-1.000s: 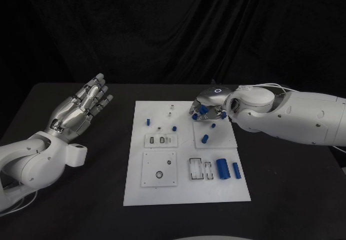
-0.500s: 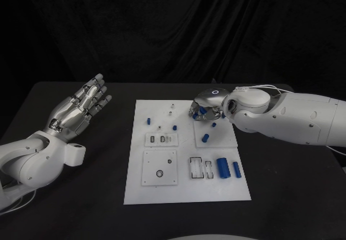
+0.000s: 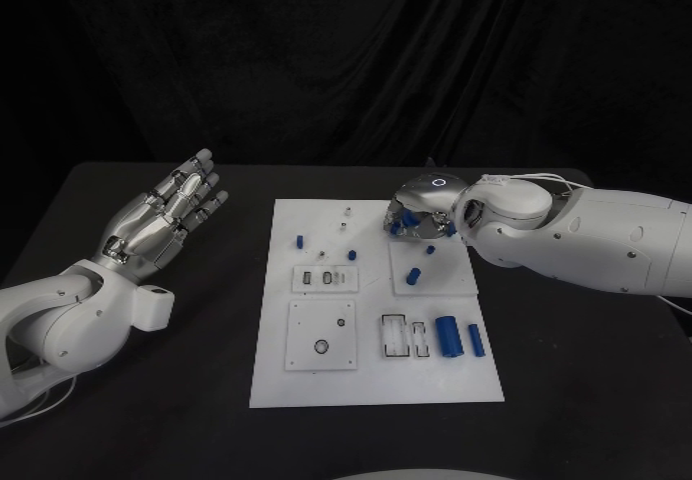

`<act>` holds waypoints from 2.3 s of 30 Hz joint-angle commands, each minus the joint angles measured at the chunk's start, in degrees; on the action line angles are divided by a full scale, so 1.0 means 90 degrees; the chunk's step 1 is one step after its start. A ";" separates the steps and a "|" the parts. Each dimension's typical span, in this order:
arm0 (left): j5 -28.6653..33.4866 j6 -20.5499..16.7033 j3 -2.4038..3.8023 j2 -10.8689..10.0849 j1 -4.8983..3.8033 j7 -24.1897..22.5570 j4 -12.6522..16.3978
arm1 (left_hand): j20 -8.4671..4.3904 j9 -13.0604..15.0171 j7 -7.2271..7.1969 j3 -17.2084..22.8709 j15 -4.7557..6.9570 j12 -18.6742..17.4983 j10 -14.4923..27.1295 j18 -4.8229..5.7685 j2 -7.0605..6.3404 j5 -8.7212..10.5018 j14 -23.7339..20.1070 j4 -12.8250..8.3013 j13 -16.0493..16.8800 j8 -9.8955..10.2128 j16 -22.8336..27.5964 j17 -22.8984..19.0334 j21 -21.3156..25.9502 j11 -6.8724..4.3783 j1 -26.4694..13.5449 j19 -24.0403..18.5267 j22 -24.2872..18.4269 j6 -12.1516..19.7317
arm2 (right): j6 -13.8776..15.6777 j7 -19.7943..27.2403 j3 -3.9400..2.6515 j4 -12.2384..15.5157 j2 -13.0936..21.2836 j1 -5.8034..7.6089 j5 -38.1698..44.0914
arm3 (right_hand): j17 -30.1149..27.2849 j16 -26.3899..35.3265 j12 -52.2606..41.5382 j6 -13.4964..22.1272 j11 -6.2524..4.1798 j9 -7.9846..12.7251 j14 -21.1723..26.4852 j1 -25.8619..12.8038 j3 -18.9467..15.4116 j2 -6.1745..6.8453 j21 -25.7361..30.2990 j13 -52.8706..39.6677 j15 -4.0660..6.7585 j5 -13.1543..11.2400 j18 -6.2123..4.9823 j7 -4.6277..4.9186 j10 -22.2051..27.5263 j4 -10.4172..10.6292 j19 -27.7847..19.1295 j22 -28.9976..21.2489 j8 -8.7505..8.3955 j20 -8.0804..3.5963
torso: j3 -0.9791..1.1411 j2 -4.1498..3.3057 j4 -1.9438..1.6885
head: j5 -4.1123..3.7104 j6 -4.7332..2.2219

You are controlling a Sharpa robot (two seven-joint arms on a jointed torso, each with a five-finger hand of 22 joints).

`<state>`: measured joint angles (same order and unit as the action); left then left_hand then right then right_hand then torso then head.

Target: Assemble the parts on the task board

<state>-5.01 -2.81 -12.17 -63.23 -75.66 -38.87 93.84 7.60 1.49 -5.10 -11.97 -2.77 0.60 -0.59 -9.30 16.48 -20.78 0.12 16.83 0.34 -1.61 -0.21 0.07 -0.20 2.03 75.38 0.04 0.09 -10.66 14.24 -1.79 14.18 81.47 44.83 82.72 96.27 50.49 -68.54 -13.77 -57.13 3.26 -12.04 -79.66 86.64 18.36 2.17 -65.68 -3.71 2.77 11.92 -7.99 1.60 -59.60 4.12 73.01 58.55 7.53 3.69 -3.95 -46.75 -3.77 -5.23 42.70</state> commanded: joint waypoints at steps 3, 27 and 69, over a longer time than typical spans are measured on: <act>0.0037 0.0112 0.0003 -0.0002 -0.0014 -0.1669 0.0009 | 0.0060 0.0007 0.0050 0.0012 -0.0039 -0.0019 -0.0018 0.0027 -0.0003 -0.0077 -0.0014 -0.0029 -0.0005 0.0014 0.0023 -0.0008 0.0022 0.0047 0.0085 -0.0005 -0.0011 0.0001 | 0.0739 0.0247 -0.0005 0.0167 0.0022 0.0105 0.0060 | 0.0006 -0.0037 0.0005 -0.0049 -0.0039 -0.0032 -0.0063 0.0001 0.0024 0.0035 -0.0042 -0.0018 -0.0001 -0.0105 0.0092 0.0023 -0.0106 0.0032 0.0068 0.0052 0.0032 -0.0011 | 0.0001 -0.0005 -0.0021 | -0.0015 -0.0021; 0.0037 0.0178 0.0003 0.0219 -0.0013 -0.1621 -0.0150 | 0.0079 0.0015 0.0094 0.0014 -0.0057 -0.0013 -0.0029 0.0023 0.0004 -0.0182 -0.0014 -0.0027 -0.0001 0.0006 0.0023 -0.0008 0.0022 0.0071 0.0189 -0.0005 -0.0011 -0.0050 | 0.0206 0.0262 -0.0009 -0.1382 -0.1600 0.0166 -0.0105 | 0.0003 0.0017 0.0296 0.0059 -0.0060 -0.0099 -0.0061 -0.0241 -0.0040 0.0207 -0.0055 -0.0001 0.0014 -0.0387 0.0108 0.0040 -0.0095 0.0240 0.0059 0.0180 -0.0084 -0.0033 | -0.0005 -0.0030 -0.0081 | -0.0004 -0.0030; 0.0037 0.0226 0.0003 0.0274 -0.0013 -0.1539 -0.0251 | 0.0144 0.0015 0.0151 0.0054 -0.0099 -0.0017 -0.0020 0.0009 0.0015 -0.0294 -0.0014 -0.0038 -0.0005 0.0007 0.0023 -0.0008 0.0022 0.0081 0.0315 -0.0005 -0.0011 -0.0064 | 0.0197 0.0065 -0.0011 -0.1582 -0.1616 0.0117 -0.0125 | -0.0444 0.0393 0.1022 0.1012 0.0003 0.0004 0.0257 -0.0597 -0.0283 0.0396 0.0397 -0.0010 -0.0074 -0.0676 0.0024 -0.0315 0.0782 0.0435 -0.0287 -0.0090 -0.0442 0.0053 | -0.0006 -0.0041 -0.0077 | -0.0022 0.0024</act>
<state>-4.95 -1.43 -12.19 -60.88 -75.66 -38.89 91.57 8.42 1.58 -4.09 -11.66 -3.40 0.60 -0.93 -9.31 16.73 -23.23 -0.08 16.51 0.36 -1.61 -0.21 0.08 -0.20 2.36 77.60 0.05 0.07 -11.28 16.57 0.31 14.10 67.08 30.18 83.95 94.99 46.96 -65.38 -5.07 -48.96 3.26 -12.24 -77.65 81.69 16.08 5.87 -62.64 -3.78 2.11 6.24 -8.02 -0.86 -53.35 8.01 70.81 58.18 3.76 4.12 -4.00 -47.12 -4.44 -5.37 42.92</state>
